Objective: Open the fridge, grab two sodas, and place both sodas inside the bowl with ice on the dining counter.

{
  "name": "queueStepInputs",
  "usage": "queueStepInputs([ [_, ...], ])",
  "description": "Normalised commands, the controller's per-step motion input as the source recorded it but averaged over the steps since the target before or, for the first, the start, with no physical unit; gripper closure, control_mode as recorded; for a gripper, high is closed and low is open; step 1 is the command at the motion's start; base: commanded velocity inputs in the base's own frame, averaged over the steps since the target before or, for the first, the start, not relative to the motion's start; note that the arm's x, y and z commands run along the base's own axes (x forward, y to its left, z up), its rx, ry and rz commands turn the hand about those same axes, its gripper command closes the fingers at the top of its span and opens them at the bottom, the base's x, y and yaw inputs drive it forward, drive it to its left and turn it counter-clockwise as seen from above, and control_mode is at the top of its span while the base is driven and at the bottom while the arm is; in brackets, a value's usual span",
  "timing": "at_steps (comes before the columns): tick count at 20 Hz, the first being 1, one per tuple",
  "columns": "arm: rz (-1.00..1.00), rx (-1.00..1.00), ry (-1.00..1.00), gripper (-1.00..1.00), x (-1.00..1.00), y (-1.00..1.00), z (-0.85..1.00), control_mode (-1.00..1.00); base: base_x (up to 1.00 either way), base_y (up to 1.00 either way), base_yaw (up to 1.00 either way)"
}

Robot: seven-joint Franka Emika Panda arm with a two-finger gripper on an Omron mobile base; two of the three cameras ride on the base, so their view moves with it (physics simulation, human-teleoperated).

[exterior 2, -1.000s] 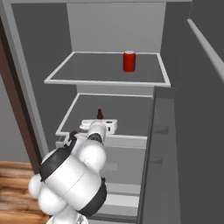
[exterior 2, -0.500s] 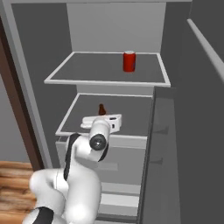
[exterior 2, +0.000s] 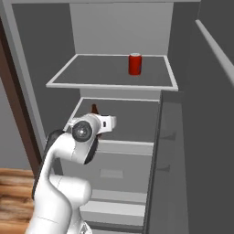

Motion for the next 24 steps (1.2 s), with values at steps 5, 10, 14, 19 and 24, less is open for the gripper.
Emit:
queueStepInputs([
  [5,-0.07,0.02,0.21,1.0,-0.61,0.03,0.56,-1.0,0.0,0.0,0.0],
  [10,-0.08,0.01,0.16,1.0,-0.75,0.0,0.4,-1.0,0.0,0.0,0.0],
  [14,-0.09,0.0,0.02,1.0,-0.98,0.0,0.18,-1.0,0.0,0.0,0.0],
  [19,-0.1,0.0,0.0,1.0,-0.89,0.05,0.15,-1.0,0.0,0.0,0.0],
  [24,-0.02,0.0,0.02,1.0,-0.21,0.02,-0.1,-1.0,0.0,0.0,0.0],
])
